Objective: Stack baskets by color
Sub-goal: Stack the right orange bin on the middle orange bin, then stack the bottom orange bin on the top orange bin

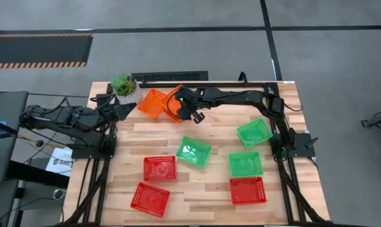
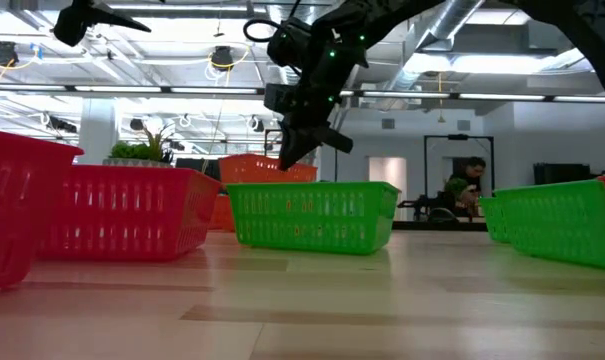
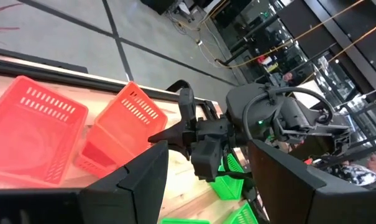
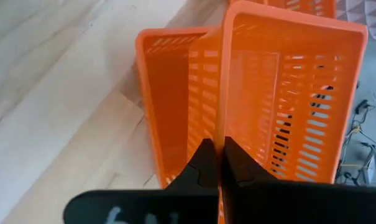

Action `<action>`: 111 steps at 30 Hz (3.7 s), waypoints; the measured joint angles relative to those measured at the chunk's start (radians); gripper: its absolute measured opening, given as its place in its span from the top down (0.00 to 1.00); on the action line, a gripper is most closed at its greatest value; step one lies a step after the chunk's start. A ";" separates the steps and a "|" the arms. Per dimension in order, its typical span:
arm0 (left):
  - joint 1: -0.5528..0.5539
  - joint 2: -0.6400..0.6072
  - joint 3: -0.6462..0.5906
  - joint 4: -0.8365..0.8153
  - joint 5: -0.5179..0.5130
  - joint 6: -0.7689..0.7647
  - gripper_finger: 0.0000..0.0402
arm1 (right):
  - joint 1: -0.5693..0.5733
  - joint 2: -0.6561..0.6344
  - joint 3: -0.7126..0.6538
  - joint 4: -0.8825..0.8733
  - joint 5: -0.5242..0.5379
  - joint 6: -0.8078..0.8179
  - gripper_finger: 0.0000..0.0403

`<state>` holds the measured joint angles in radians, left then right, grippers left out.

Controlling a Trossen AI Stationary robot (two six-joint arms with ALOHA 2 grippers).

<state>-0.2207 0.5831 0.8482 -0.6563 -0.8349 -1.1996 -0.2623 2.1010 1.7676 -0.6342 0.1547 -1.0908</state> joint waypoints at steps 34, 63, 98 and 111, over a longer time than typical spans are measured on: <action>0.000 0.000 0.000 -0.009 0.000 -0.002 0.48 | -0.010 0.000 -0.039 -0.018 -0.083 0.074 0.97; 0.000 0.000 -0.001 -0.009 0.001 -0.002 0.48 | -0.035 0.033 -0.037 -0.009 -0.127 0.122 0.73; 0.000 0.000 -0.001 -0.013 0.001 -0.001 0.48 | -0.077 0.015 -0.121 0.033 -0.120 0.227 0.65; 0.000 0.000 -0.001 -0.013 0.018 -0.001 0.48 | -0.176 0.010 -0.121 -0.044 -0.017 0.392 0.69</action>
<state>-0.2207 0.5827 0.8474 -0.6689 -0.8169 -1.2011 -0.4381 2.1114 1.6463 -0.6783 0.1377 -0.6993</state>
